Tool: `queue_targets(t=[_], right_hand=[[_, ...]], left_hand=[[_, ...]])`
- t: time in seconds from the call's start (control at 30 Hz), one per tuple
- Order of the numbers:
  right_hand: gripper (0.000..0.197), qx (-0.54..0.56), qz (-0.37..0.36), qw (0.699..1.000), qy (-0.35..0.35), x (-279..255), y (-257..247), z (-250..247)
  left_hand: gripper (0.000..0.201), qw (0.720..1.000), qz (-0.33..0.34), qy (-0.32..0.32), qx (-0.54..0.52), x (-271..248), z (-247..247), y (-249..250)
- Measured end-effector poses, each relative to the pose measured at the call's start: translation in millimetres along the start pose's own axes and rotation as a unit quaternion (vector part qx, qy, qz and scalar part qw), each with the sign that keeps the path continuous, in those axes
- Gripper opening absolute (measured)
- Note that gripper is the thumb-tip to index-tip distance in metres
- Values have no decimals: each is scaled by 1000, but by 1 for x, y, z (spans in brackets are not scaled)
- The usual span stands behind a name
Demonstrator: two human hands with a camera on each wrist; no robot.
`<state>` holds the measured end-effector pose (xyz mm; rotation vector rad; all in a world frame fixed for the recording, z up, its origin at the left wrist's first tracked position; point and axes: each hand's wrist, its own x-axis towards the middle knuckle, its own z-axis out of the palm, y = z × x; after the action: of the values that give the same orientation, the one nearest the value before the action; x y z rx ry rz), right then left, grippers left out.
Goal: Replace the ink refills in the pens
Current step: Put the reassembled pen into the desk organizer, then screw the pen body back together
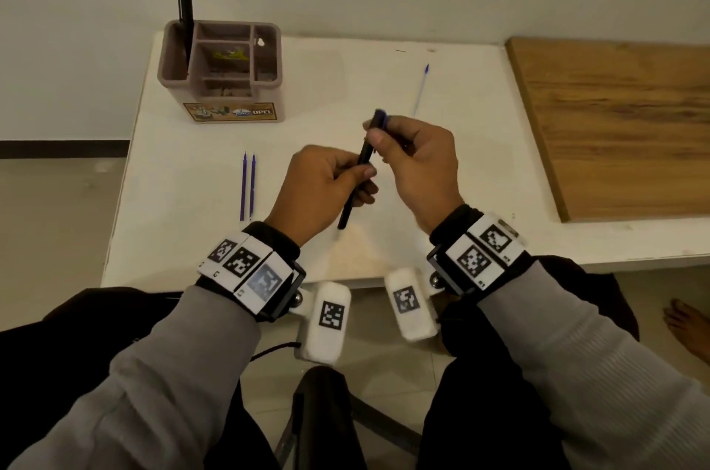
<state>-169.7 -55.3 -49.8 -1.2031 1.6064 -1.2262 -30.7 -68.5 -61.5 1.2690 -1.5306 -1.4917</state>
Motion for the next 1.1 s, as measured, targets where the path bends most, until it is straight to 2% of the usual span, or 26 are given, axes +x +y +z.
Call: queue_targets(t=[0.07,0.13,0.17,0.2,0.3,0.4,0.5,0.67,0.73,0.83,0.93,1.1], right_hand=[[15,49,-15,996,68,4,-6,4],[14,151,-1,977,148,22,-16,-10],[12,188,9,970,157,35,-21,-22],[9,188,17,973,136,44,-26,-33],[6,3,57,998,23,40,-23,-46],[21,-192,110,974,-54,21,6,-40],[22,-299,121,944,-65,18,27,-31],[27,-350,118,928,-55,23,33,-27],[25,-329,84,940,-34,23,30,-29],[17,-161,28,986,-28,18,15,-25],[19,-11,67,996,-60,10,3,-16],[20,11,125,991,-36,6,5,-5]], left_hand=[[11,1000,7,-6,-3,2,2,4],[12,999,-12,-30,11,-3,5,1],[12,999,-19,-34,16,-6,5,-3],[11,999,-23,-25,9,-10,4,-5],[10,999,-21,4,-32,-8,-3,-1],[12,999,-24,7,-41,-5,-7,2],[16,998,-31,11,-47,-4,-8,1],[21,998,-49,-3,-38,-5,-10,-3],[21,999,-45,-11,-20,-5,-9,-6],[17,999,-32,-16,-2,-4,-6,-8],[16,999,-27,-23,9,-5,-3,-8],[17,999,-7,-24,25,-7,1,-7]])
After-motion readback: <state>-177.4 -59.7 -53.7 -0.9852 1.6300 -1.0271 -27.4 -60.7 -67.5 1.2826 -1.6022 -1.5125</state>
